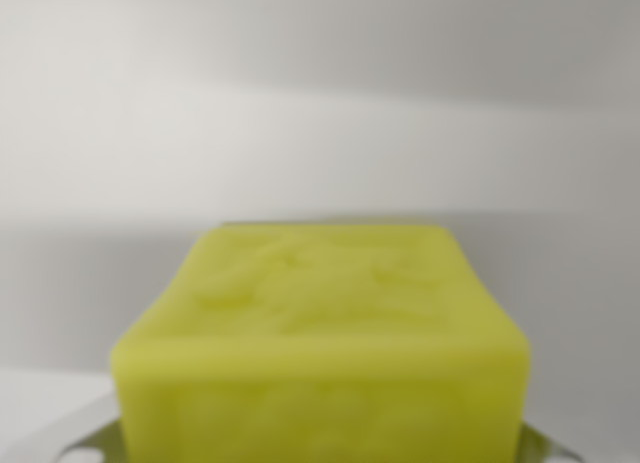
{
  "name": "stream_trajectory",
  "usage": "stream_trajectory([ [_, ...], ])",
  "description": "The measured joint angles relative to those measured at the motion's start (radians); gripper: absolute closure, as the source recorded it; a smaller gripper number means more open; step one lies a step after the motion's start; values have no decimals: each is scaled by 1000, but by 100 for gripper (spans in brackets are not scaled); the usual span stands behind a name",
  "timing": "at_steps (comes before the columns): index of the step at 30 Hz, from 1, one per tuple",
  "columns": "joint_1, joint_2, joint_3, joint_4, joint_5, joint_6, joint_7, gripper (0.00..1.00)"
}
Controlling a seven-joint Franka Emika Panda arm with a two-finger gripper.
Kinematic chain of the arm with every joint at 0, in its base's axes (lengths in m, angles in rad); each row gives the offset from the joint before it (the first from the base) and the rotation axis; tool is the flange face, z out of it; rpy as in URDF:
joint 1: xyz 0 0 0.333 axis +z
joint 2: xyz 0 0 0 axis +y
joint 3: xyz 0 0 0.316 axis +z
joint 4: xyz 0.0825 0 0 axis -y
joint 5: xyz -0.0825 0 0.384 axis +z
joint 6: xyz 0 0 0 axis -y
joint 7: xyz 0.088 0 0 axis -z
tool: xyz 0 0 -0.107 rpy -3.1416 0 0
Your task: Pick yellow cube
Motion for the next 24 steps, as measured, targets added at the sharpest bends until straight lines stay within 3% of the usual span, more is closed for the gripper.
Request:
stream_trajectory([
  [24, 0, -109, 0, -28, 0, -80, 0, 100],
])
